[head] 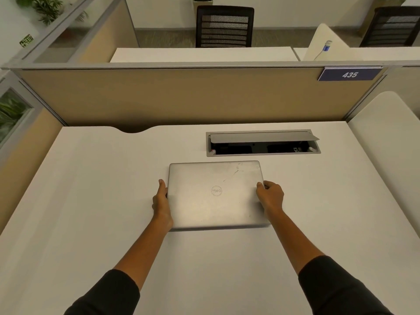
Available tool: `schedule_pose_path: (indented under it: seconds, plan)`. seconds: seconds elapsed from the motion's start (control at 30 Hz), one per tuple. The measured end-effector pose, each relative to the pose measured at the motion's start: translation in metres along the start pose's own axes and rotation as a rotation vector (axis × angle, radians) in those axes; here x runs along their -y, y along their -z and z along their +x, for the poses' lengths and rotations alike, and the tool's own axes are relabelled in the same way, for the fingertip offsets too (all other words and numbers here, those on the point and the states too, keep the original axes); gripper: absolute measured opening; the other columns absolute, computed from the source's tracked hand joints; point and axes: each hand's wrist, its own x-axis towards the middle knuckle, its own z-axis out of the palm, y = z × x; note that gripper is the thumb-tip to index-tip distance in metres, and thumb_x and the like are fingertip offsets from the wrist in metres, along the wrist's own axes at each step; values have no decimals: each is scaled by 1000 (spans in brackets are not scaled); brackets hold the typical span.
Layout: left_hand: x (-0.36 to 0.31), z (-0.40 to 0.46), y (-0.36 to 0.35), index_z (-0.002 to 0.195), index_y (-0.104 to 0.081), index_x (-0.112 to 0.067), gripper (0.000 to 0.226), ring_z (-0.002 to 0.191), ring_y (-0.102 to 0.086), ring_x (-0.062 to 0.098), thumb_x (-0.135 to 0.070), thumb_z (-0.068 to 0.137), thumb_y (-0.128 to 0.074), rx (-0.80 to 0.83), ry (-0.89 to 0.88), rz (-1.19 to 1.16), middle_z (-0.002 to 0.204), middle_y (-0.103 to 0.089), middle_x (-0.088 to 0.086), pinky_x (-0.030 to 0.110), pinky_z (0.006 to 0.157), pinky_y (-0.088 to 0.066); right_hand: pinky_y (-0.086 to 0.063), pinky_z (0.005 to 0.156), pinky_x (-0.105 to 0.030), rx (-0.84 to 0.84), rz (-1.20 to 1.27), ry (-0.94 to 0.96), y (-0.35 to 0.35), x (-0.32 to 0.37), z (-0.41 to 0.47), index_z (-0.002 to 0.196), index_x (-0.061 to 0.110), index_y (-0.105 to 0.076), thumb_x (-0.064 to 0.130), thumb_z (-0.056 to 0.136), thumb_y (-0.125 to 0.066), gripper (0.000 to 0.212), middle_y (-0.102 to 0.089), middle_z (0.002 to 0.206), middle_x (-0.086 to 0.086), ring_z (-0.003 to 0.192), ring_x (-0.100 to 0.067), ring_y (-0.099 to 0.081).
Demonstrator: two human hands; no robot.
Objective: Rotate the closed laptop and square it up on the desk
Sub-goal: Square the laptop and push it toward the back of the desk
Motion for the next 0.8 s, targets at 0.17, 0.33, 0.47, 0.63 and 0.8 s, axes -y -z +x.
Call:
schedule_pose_path:
  seconds: [0.17,0.33,0.47,0.63,0.8]
  plan:
    - [1,2,1,146,-66,-21,96,137,-63,39,-88,80,-48,5,-2,12,149,-66,11,59,120,-48,-47,116,-38,11,0,-13,-1,1,0,148,1,-60,24,102,-63,52,-65,147,-13,135,-33,-62]
    - [1,1,3,135,-73,-21,86,131,-68,38,-85,84,-48,38,-10,28,139,-72,13,58,118,-51,-45,122,-43,18,-12,-4,-1,1,-1,153,2,-54,25,101,-65,58,-59,154,-13,143,-34,-57]
    - [1,1,4,143,-69,-21,89,136,-64,38,-84,84,-50,48,0,23,145,-68,13,59,120,-48,-44,122,-45,29,-45,15,-1,0,-3,155,2,-51,25,101,-66,61,-55,155,-14,144,-34,-55]
    - [2,2,7,138,-72,-15,81,130,-68,41,-77,91,-51,85,-2,27,142,-72,17,56,115,-53,-42,124,-46,35,-93,43,0,-1,-8,157,1,-47,25,101,-66,64,-50,156,-16,146,-35,-51]
    - [4,-1,12,131,-76,-13,75,93,-73,27,-73,94,-52,89,-23,48,114,-78,9,38,78,-58,-41,123,-43,54,-200,85,-1,-3,-13,156,-4,-45,25,102,-66,65,-49,153,-21,145,-38,-49]
